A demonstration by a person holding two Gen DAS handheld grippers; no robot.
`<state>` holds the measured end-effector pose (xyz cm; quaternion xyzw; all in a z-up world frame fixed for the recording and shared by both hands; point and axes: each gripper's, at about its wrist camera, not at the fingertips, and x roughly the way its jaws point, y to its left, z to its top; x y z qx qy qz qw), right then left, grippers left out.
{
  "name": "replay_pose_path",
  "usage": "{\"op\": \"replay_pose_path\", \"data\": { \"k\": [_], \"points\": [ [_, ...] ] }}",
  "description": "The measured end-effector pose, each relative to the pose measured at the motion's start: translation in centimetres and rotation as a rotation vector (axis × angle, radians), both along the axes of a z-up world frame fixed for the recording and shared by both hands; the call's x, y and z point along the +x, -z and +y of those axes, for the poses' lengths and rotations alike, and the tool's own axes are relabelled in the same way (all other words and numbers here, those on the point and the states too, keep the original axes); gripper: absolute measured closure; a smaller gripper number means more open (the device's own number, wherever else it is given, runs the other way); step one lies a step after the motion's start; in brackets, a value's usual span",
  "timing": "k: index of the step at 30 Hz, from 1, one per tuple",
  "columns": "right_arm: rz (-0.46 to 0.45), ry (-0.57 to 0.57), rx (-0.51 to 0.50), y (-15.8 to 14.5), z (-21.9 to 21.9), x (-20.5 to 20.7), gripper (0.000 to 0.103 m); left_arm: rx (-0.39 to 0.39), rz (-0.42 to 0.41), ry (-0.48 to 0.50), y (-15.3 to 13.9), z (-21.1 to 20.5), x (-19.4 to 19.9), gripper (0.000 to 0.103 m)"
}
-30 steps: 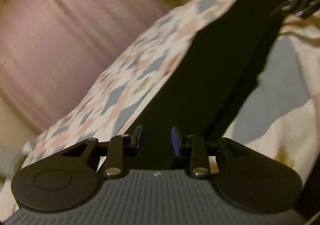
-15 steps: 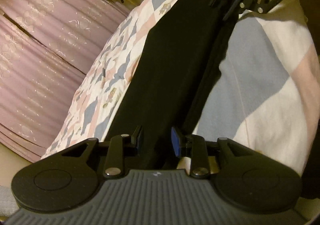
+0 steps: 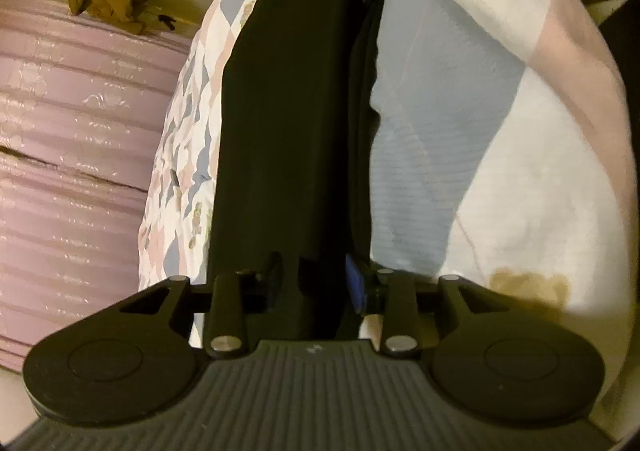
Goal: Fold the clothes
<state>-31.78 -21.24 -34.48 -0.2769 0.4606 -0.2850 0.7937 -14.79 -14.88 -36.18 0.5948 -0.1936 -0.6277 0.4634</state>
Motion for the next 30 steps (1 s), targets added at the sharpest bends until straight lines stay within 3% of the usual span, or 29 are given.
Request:
{"op": "replay_pose_path", "data": {
  "k": [1, 2, 5, 8, 14, 17, 19, 21, 26, 28, 30],
  "points": [
    [0.000, -0.003, 0.006, 0.0, -0.1, 0.0, 0.087, 0.000, 0.007, 0.001, 0.0, -0.2, 0.2, 0.097],
    [0.001, -0.005, 0.016, 0.0, -0.1, -0.1, 0.102, -0.010, 0.011, 0.004, 0.0, -0.2, 0.4, 0.098],
    [-0.026, -0.014, -0.023, -0.4, 0.6, -0.8, 0.103, -0.084, 0.015, 0.013, -0.3, 0.7, 0.6, 0.098],
    [-0.057, -0.023, -0.038, -1.1, 1.4, -1.5, 0.103, -0.107, 0.036, 0.015, -0.9, 1.5, 0.8, 0.098],
    [-0.043, -0.035, -0.032, -0.1, 2.9, -1.6, 0.103, -0.080, 0.004, 0.003, 0.8, 1.4, 0.0, 0.097],
    [-0.028, -0.002, -0.020, 1.1, 2.9, -1.2, 0.090, -0.082, -0.006, -0.044, 2.2, 1.4, -1.0, 0.097],
    [-0.085, 0.026, -0.002, 0.1, 3.3, -1.6, 0.072, -0.088, 0.084, -0.093, 1.1, 1.7, -0.9, 0.094],
    [-0.204, 0.087, 0.067, -1.6, 2.7, -3.0, 0.067, -0.075, 0.209, -0.159, -0.4, 1.8, 0.3, 0.093],
    [-0.527, 0.406, 0.234, -4.0, -2.2, -8.4, 0.059, -0.091, 0.545, -0.354, -4.1, 2.9, 3.7, 0.090],
    [-0.599, 0.547, 0.310, -3.0, -5.0, -10.5, 0.059, -0.115, 0.690, -0.446, -5.3, 2.6, 5.1, 0.083],
    [-0.617, 0.659, 0.346, -2.0, -6.8, -11.8, 0.059, -0.126, 0.737, -0.589, -4.8, 1.9, 6.4, 0.078]
  ]
}}
